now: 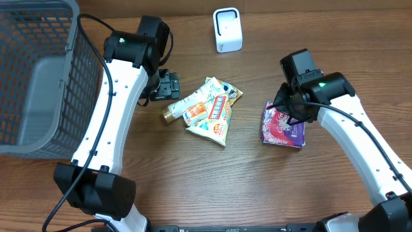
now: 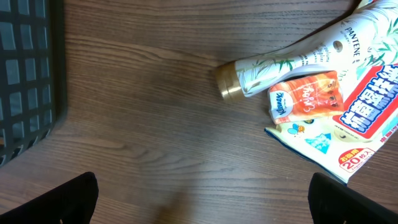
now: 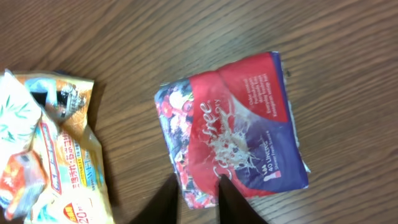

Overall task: Scan the item barcode
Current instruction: 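Reach the right gripper down and grasp the red-purple pack, then lift and turn the red-purple pack with the right gripper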

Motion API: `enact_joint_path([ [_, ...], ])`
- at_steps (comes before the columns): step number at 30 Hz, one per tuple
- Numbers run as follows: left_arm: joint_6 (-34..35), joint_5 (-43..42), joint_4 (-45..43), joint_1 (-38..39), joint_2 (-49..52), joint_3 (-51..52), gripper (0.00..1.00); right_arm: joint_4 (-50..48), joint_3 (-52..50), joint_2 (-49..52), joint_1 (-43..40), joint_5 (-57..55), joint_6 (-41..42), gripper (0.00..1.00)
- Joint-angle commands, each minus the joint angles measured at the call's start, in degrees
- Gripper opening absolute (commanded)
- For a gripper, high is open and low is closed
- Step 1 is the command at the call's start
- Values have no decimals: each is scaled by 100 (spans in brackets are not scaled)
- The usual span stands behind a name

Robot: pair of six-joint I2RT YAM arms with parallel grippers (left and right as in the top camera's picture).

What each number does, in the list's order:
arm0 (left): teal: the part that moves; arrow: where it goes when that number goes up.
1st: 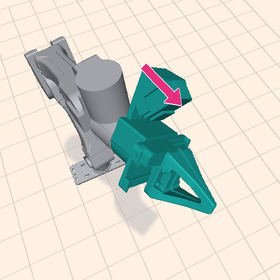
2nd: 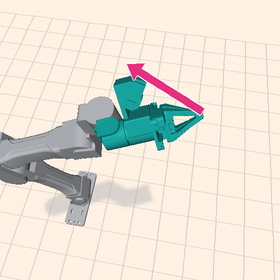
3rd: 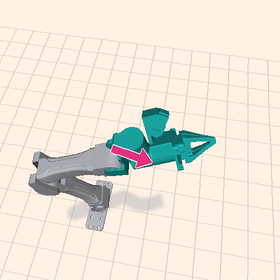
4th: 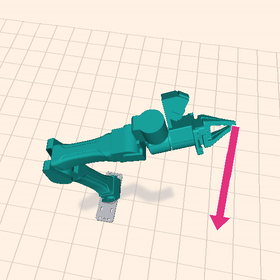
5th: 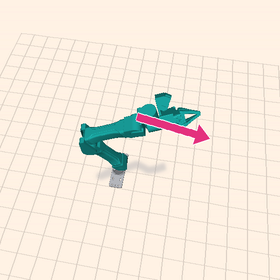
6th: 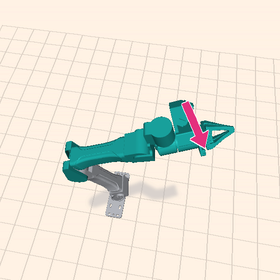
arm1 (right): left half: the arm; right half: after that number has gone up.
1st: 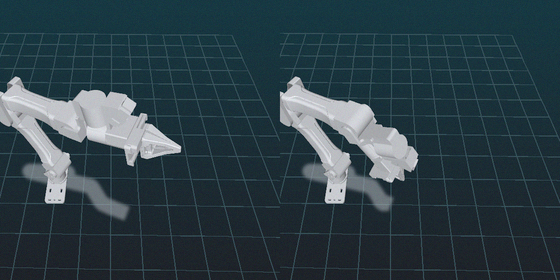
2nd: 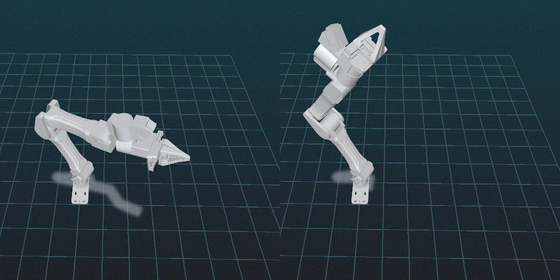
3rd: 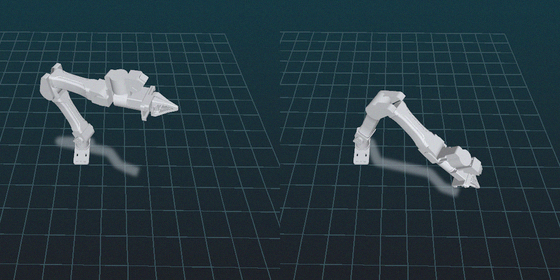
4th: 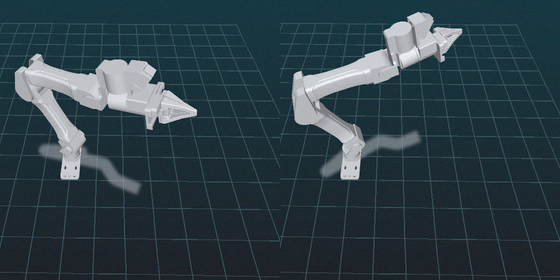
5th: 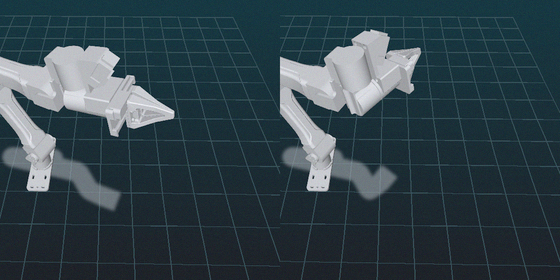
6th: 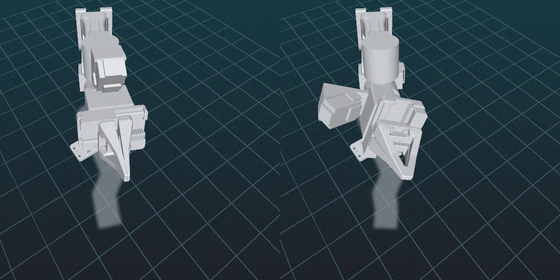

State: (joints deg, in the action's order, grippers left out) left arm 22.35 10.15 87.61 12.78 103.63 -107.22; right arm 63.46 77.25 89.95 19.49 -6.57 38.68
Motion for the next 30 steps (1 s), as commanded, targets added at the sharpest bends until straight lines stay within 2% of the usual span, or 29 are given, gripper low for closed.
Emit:
enact_joint_path([
  [1,39,76,-4,0,50,-15,100,33,37,-15,208,151,-909,46],
  [3,39,76,-4,0,50,-15,100,59,-79,-9,378,90,-1047,60],
  [8,39,76,-4,0,50,-15,100,-68,-535,74,905,-706,-973,65],
  [17,39,76,-4,0,50,-15,100,-629,-863,767,1700,-1904,-756,64],
  [25,39,76,-4,0,50,-15,100,-614,-863,1606,1867,-2490,-498,64],
  [28,39,76,-4,0,50,-15,100,-614,-863,1757,1867,-2485,-435,61],
  [30,39,76,-4,0,50,-15,100,-616,-866,1788,1867,-2487,-422,52],
])
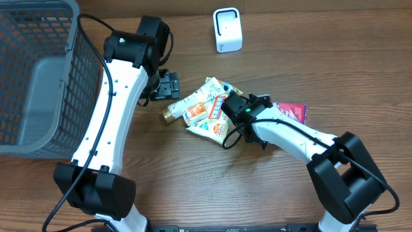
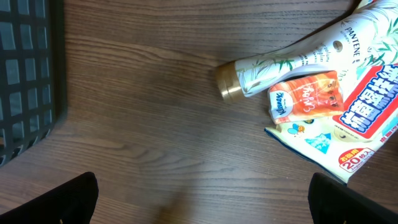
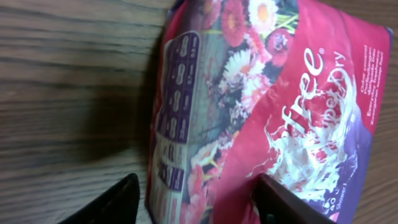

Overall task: Scan the item barcode
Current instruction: 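Lift and turn the red-purple pack with the right gripper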

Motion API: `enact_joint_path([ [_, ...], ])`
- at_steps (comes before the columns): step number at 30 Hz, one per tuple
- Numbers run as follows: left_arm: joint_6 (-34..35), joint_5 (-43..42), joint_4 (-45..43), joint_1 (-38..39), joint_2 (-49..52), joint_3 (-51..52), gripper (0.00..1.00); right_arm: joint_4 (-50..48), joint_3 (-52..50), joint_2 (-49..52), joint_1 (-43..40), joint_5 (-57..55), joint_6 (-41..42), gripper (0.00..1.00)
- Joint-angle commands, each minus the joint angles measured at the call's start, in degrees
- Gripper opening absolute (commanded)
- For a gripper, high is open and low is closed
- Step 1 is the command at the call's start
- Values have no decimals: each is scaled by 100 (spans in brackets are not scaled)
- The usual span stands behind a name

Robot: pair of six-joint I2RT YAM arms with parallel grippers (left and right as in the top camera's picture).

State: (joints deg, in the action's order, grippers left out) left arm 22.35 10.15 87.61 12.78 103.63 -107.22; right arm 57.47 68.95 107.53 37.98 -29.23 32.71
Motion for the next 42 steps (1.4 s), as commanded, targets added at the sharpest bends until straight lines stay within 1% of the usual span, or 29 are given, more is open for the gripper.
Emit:
enact_joint_path([
  [1,39,76,-4,0,50,-15,100,-17,-35,31,17,-221,210,44],
  [5,39,76,-4,0,50,-15,100,-15,-33,31,17,-221,358,16],
  [6,39,76,-4,0,50,-15,100,-17,-31,31,17,-216,389,7],
  [7,39,76,-4,0,50,-15,100,-9,-24,28,17,-219,483,4],
  [11,39,76,-4,0,50,-15,100,234,275,26,-22,13,737,4],
  [14,39,76,-4,0,50,-15,100,715,870,4,-173,315,822,4],
  [17,39,76,-4,0,50,-15,100,1158,1641,-17,-455,1047,603,3],
  [19,39,76,-4,0,50,-15,100,1246,2157,-17,-734,2100,33,4],
  [22,39,76,-4,0,50,-15,100,1099,2529,-17,-1204,3971,-852,4],
  [27,39,76,-4,0,50,-15,100,772,2406,-9,-2103,6505,-1545,4],
  [28,39,76,-4,0,50,-15,100,647,2306,-9,-2385,7228,-1799,4],
  [31,39,76,-4,0,50,-15,100,326,1980,-7,-2721,8194,-1923,4],
  [34,39,76,-4,0,50,-15,100,-31,1513,-7,-2892,8642,-1912,4],
  [38,39,76,-4,0,50,-15,100,-581,647,-4,-3080,8465,-1370,4],
  [40,39,76,-4,0,50,-15,100,-737,348,-4,-3209,7895,-1126,4],
  [42,39,76,-4,0,50,-15,100,-612,297,-4,-3346,6916,-1121,4],
])
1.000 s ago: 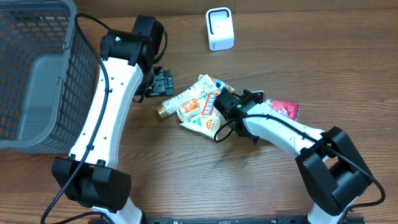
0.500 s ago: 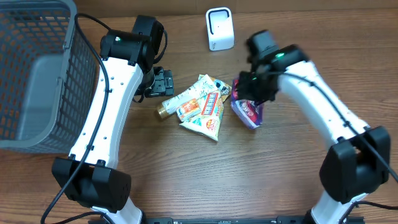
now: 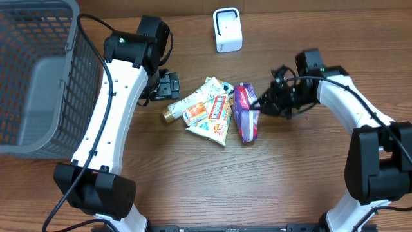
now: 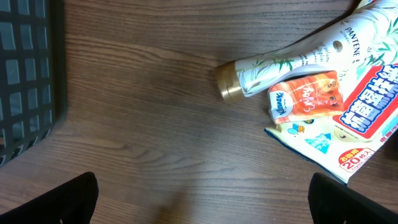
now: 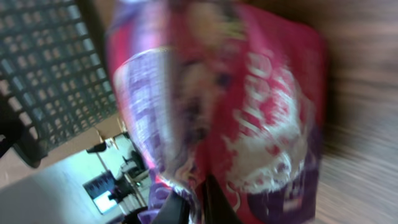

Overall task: Scan the item barcode
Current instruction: 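Lift and turn the red-purple pack with the right gripper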

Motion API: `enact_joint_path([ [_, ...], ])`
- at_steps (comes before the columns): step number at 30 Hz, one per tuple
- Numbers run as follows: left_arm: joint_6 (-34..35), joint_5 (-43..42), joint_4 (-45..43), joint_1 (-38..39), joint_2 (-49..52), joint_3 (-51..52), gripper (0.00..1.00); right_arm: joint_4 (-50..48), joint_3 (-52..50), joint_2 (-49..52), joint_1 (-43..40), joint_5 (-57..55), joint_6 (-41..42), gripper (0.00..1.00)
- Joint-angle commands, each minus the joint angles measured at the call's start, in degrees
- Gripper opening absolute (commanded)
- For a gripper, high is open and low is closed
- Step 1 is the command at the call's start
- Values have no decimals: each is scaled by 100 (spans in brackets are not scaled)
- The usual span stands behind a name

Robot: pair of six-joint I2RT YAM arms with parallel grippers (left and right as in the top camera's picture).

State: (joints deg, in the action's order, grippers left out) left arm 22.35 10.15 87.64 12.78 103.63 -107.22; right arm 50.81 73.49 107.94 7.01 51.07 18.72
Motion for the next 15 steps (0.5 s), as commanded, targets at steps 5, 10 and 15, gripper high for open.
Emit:
enact_joint_path([
  [5,37,76,-7,0,50,-15,100,883,299,-61,-616,-3115,273,15],
  [10,39,76,-7,0,50,-15,100,1899,1290,-61,-844,-4070,109,32],
  [15,39,76,-7,0,50,-15,100,2367,1923,-61,-793,-3926,-420,87],
])
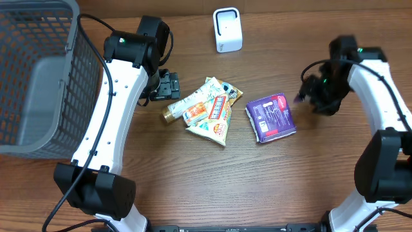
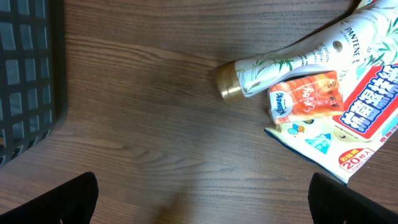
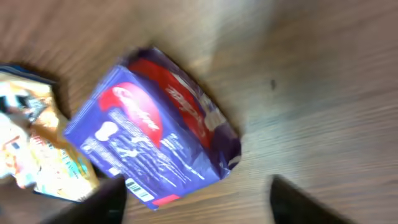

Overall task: Scan the item barcode
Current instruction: 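Lift and turn the red-purple pack with the right gripper, then set the pack down to the right and reposition the right gripper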

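Observation:
The purple pack (image 1: 271,116) lies flat on the table with its printed back up, right of the pile. In the right wrist view the pack (image 3: 155,143) shows a small barcode (image 3: 134,190) near its lower edge. My right gripper (image 1: 310,90) is open, up and to the right of the pack, with nothing between its fingers (image 3: 106,202). The white scanner (image 1: 227,29) stands at the far middle of the table. My left gripper (image 1: 168,86) is open over bare wood left of the pile, and its view shows the gripper (image 2: 202,208) empty.
A pile sits mid-table: a Pantene tube (image 2: 292,56), an orange tissue pack (image 2: 306,94) and a wipes pack (image 2: 348,134). A dark mesh basket (image 1: 32,77) fills the far left. The pile (image 1: 206,109) lies close to the purple pack.
My right gripper held the pack standing on edge beside the pile. Now the pack lies flat with its purple back up, let go, and the gripper is open further right.
The pack first lay red face up at the right with my right gripper above it. Then the gripper was low at the pack's left edge, open. Later it held the pack on edge near the pile. Now the pack rests turned over. The left arm stayed still.

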Motion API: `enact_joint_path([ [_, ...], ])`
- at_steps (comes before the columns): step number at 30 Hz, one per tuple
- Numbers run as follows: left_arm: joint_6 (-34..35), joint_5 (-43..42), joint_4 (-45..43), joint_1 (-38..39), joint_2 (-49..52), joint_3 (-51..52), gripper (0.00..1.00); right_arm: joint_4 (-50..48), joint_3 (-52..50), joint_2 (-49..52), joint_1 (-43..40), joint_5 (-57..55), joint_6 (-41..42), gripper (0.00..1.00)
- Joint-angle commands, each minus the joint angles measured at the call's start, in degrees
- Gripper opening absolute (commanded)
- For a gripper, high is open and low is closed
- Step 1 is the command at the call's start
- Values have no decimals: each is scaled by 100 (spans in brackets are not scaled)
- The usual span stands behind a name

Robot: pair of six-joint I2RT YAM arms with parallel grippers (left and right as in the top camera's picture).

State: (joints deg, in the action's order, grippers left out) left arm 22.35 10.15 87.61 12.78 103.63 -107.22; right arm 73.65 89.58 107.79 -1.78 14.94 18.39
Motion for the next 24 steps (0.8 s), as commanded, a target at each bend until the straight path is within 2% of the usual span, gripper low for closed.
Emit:
enact_joint_path([
  [1,39,76,-4,0,50,-15,100,81,313,-46,109,-271,-455,91],
  [8,39,76,-4,0,50,-15,100,-476,-118,-33,282,-166,-535,98],
  [11,39,76,-4,0,50,-15,100,-809,-481,-33,413,262,-533,95],
  [12,39,76,-4,0,50,-15,100,-918,-603,-33,468,269,-501,90],
  [13,39,76,-4,0,50,-15,100,-1027,-715,-33,509,229,-474,82],
  [18,39,76,-4,0,50,-15,100,-1641,-1327,-31,634,-181,79,73],
  [21,39,76,-4,0,50,-15,100,-2017,-1615,-31,629,-225,358,72],
  [24,39,76,-4,0,50,-15,100,-2133,-1733,-31,540,-741,1172,71],
])
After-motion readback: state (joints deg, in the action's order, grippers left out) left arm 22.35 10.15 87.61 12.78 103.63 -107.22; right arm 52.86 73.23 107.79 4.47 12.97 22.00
